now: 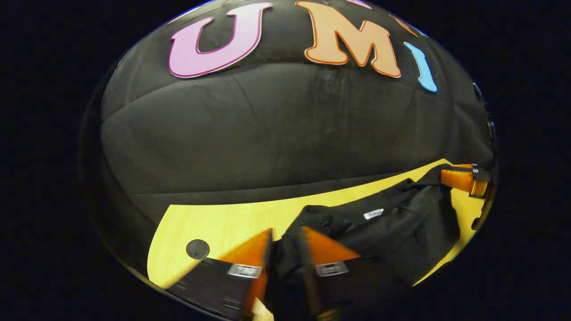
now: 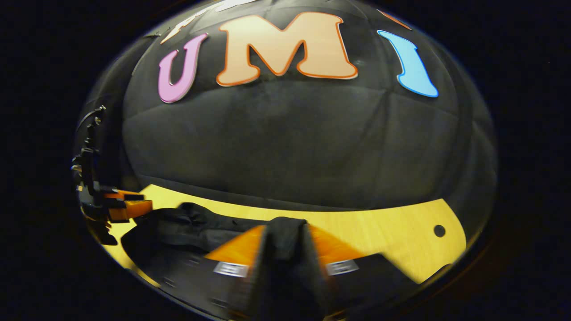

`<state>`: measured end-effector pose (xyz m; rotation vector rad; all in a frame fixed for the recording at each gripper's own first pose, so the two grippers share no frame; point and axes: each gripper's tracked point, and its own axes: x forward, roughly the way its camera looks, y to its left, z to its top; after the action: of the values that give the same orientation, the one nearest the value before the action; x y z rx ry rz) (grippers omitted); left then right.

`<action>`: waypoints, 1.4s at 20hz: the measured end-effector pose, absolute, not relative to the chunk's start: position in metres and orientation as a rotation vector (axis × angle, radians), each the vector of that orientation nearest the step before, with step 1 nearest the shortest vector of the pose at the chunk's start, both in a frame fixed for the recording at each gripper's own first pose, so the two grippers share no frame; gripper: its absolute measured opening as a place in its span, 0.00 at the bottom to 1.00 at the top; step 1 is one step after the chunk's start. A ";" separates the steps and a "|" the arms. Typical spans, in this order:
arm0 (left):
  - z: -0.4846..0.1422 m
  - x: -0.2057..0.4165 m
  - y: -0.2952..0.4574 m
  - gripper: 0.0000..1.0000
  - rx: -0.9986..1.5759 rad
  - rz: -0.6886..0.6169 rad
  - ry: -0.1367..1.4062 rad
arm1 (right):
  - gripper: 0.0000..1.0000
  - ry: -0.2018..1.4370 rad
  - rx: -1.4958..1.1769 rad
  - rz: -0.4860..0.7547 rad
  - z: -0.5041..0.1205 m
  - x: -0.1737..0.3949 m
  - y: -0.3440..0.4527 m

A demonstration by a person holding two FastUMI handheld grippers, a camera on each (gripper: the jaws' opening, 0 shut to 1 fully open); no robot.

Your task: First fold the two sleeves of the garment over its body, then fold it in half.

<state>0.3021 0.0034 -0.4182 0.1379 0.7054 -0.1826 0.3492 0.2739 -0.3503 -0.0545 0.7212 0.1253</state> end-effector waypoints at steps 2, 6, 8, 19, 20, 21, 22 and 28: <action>-0.422 0.303 0.005 0.91 0.132 -0.159 0.705 | 0.95 0.704 -0.074 0.115 -0.346 0.352 0.275; -0.412 0.294 0.021 0.94 0.115 -0.107 0.713 | 0.96 0.662 -0.118 0.128 -0.325 0.343 0.280; -0.392 0.291 0.032 0.94 0.113 -0.085 0.675 | 0.98 0.625 -0.127 0.139 -0.306 0.331 0.279; -0.153 0.180 0.007 0.97 0.104 -0.022 0.284 | 1.00 0.245 -0.030 0.152 -0.099 0.208 0.234; -0.134 0.161 0.004 0.99 0.130 -0.018 0.250 | 1.00 0.229 -0.011 0.149 -0.087 0.194 0.229; -0.121 0.145 0.000 0.93 0.151 -0.015 0.228 | 1.00 0.219 -0.010 0.141 -0.077 0.179 0.222; -0.106 0.127 -0.004 0.99 0.155 -0.015 0.213 | 0.98 0.213 -0.022 0.127 -0.068 0.163 0.214; -0.078 0.036 -0.011 0.92 0.121 -0.023 0.215 | 0.99 0.178 -0.006 0.148 -0.029 0.061 0.223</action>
<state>0.0364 -0.0106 -0.0780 0.1212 0.2150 -0.0233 0.0612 0.2230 -0.0291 -0.0056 0.1778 0.1476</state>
